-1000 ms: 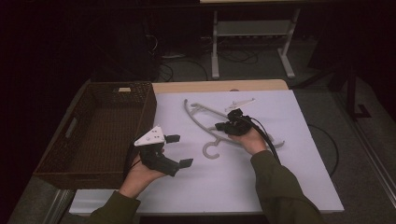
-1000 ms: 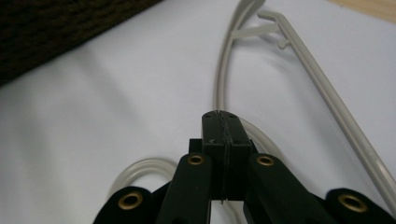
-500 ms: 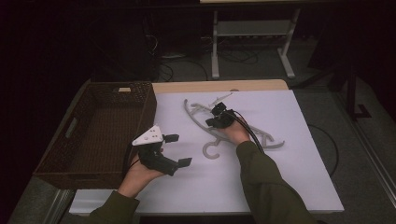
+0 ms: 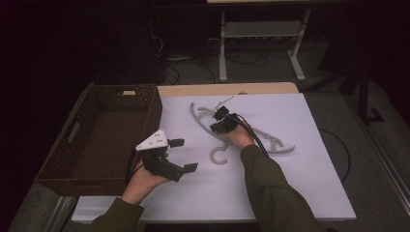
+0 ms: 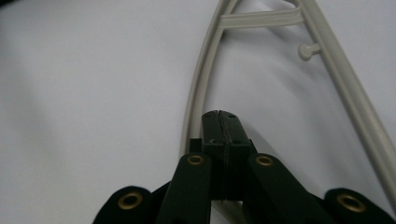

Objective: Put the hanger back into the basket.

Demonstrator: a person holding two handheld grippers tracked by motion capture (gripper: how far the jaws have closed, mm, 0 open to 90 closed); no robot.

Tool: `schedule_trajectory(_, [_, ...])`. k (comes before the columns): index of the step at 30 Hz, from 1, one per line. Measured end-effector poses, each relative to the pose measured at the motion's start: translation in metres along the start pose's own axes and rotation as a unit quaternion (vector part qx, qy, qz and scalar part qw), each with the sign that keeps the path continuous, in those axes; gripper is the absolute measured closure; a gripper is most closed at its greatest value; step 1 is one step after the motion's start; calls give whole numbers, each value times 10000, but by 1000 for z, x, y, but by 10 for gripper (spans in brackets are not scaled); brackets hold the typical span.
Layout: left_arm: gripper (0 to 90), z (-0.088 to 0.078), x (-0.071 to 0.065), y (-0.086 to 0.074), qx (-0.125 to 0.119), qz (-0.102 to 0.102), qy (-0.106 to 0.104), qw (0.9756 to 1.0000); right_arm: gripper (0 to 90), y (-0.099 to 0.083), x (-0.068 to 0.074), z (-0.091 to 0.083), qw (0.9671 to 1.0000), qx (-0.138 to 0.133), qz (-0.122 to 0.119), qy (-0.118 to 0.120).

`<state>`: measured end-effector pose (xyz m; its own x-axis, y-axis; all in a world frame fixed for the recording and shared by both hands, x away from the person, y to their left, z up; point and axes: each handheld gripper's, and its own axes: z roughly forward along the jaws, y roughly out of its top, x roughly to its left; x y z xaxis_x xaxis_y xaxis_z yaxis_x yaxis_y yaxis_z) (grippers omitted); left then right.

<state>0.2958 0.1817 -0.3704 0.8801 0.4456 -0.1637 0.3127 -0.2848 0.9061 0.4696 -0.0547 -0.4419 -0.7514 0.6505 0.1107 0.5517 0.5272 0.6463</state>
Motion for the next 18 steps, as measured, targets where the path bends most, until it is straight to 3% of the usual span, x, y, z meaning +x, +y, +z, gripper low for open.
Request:
schedule_trajectory(2, [3, 0, 0, 0, 11, 22, -11, 10000, 897, -1, 0, 1, 10000, 39, -90, 8])
schedule_trajectory(5, [3, 0, 0, 0, 21, 11, -11, 10000, 898, -2, 0, 1, 9999, 39, -36, 110])
schedule_trajectory(10, [3, -1, 1, 0, 18, 20, 3, 10000, 898, -4, 12, -1, 9991, 151, -183, 350])
schedule_trajectory(13, [3, -1, 1, 0, 41, 8, 1, 10000, 898, -6, 22, -3, 9975, 214, -405, 532])
schedule_trajectory(16, [3, 0, 1, -1, 48, 10, 4, 10000, 898, -11, 30, -5, 9943, 283, -808, 631])
schedule_trajectory(18, [3, 0, 0, 0, 46, 4, 4, 10000, 898, -13, 36, -7, 9922, 326, -927, 761])
